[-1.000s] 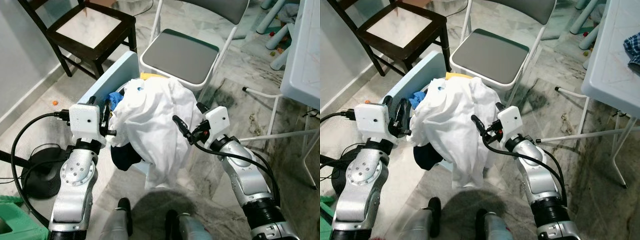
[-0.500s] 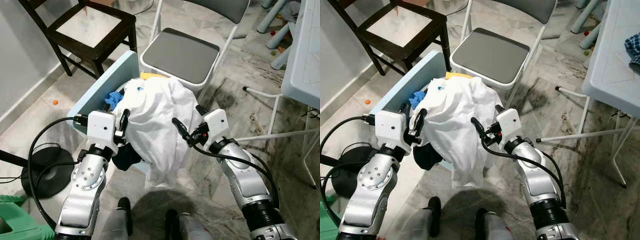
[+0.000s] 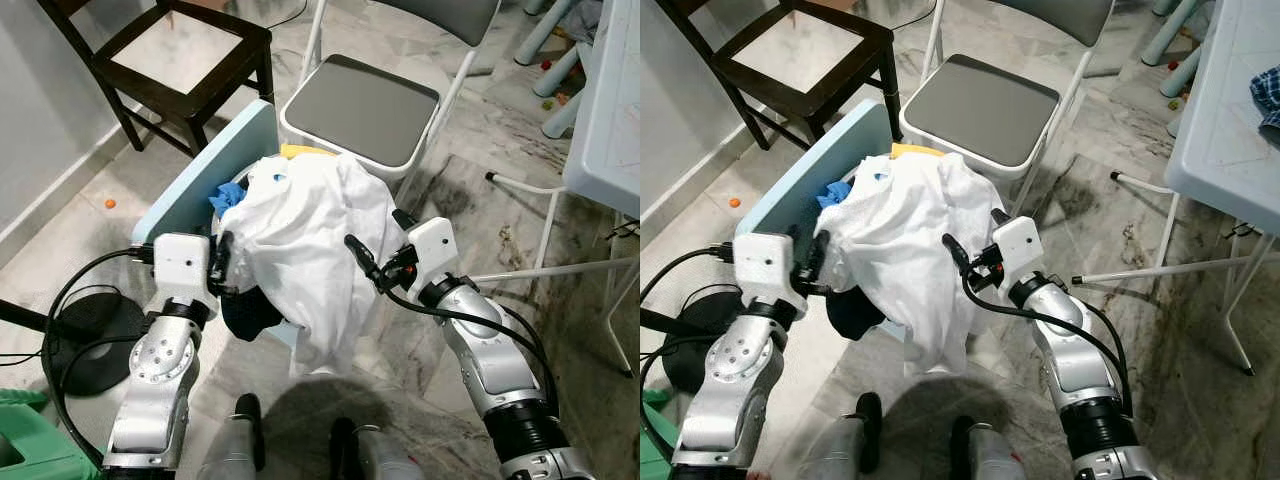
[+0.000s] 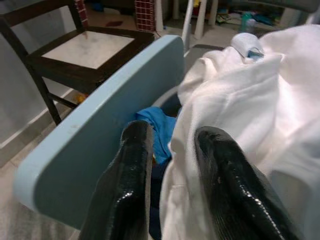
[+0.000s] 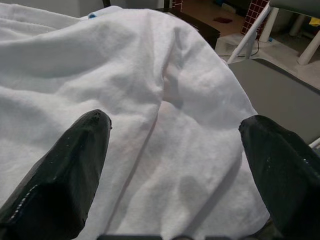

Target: Hang hanger

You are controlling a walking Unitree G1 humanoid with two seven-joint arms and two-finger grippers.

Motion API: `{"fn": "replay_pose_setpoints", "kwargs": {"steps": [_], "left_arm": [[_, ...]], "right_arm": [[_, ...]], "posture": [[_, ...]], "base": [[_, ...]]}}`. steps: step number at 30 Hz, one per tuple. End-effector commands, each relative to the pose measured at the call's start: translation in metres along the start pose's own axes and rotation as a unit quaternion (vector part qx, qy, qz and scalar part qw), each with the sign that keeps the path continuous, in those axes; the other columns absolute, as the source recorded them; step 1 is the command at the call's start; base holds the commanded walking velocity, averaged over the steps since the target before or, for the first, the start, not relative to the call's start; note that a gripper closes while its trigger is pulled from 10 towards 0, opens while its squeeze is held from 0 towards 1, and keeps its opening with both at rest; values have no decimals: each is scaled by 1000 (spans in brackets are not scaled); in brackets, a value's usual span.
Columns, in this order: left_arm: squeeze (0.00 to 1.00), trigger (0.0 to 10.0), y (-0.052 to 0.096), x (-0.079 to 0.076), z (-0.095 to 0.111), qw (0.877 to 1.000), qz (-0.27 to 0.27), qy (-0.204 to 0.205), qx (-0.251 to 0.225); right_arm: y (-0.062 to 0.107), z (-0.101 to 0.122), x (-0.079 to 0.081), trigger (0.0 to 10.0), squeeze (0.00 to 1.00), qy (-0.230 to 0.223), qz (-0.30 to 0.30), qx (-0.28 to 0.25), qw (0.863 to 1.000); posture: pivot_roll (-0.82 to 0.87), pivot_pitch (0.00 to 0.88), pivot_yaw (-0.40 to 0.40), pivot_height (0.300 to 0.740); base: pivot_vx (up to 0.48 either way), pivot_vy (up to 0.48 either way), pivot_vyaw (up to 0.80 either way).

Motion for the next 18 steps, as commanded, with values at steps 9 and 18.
{"fn": "replay_pose_setpoints", "kwargs": {"steps": [9,18], "left_arm": [[0,4745,1,-5,4,999,-21,27,-18],[620,10000,9,-21,7,998,-59,12,-27]], "right_arm": [[3,-7,2,10000,0,1,3,13,1000],[4,-8,2,10000,0,1,4,16,1000]], "posture": [[251,357,-98,740],[253,357,-97,740]], "base": [[0,0,0],[0,0,0]]}}
Point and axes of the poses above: a point about 5 cm out from each wrist's last joint towards the gripper, its own y axis pointing back from the gripper into the wrist, its own z axis along the axis of the wrist's last joint, x = y × z, the point moved 4 cm from there along -y, pointing out of the wrist towards the gripper, and after that the axes turned 6 degrees about -y, right-handed, at the moved point
